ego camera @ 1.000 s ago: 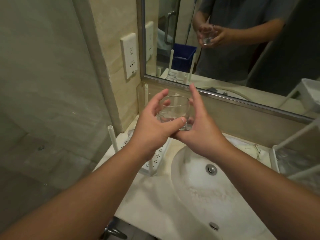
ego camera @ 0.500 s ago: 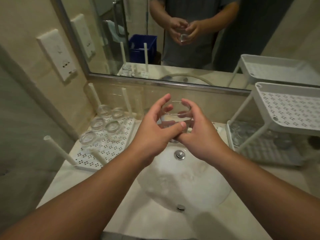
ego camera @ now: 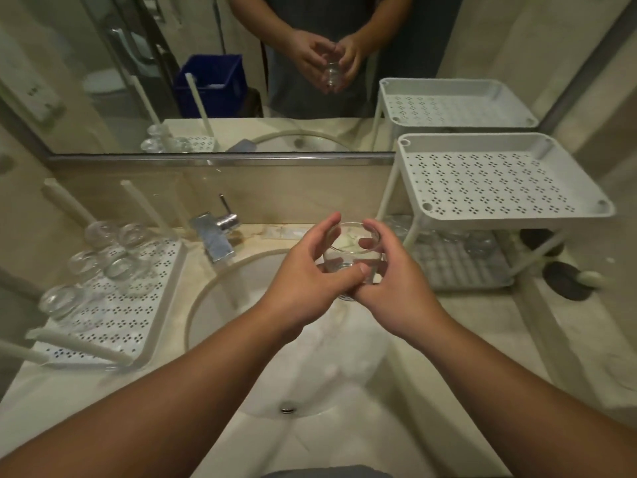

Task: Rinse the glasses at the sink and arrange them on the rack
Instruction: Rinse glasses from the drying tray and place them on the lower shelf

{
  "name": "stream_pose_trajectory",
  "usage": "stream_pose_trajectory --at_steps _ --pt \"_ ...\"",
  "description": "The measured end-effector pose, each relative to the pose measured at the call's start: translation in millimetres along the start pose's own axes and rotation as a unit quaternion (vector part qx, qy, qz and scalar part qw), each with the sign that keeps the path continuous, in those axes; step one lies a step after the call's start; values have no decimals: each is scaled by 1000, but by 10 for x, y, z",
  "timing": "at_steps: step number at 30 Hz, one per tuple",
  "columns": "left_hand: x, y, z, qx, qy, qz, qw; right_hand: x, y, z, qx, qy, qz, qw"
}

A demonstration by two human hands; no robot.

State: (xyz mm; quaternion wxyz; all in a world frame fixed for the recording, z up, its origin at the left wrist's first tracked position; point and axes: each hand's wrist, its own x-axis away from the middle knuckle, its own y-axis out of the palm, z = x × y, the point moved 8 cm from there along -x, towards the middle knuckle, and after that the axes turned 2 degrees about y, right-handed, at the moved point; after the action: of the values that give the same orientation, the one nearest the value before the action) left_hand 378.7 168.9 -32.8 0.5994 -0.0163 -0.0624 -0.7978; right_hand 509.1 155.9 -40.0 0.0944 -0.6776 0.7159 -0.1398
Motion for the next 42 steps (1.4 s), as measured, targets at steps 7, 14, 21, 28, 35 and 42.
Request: stream_pose_trajectory --at_steps 7,14,21,28,35,42 --pt "-119 534 -280 -60 -21 -4 998 98 -439 468 -19 28 11 999" --pt "-232 969 -543 -95 -58 -15 994 138 -812 852 -5 42 45 998" --pt "-428 1304 -719 -122 -71 -18 990 55 -1090 1206 -20 73 59 995" --pt "-632 1576 -861 -167 -83 -34 982 -56 -1303 1553 -33 94 67 993" --pt "-821 1686 -1076 -192 -127 -32 973 -231 -1395 1805 -2 105 80 991" --pt "-956 1610 -1200 -189 -160 7 969 -473 -1408 1896 35 81 118 989"
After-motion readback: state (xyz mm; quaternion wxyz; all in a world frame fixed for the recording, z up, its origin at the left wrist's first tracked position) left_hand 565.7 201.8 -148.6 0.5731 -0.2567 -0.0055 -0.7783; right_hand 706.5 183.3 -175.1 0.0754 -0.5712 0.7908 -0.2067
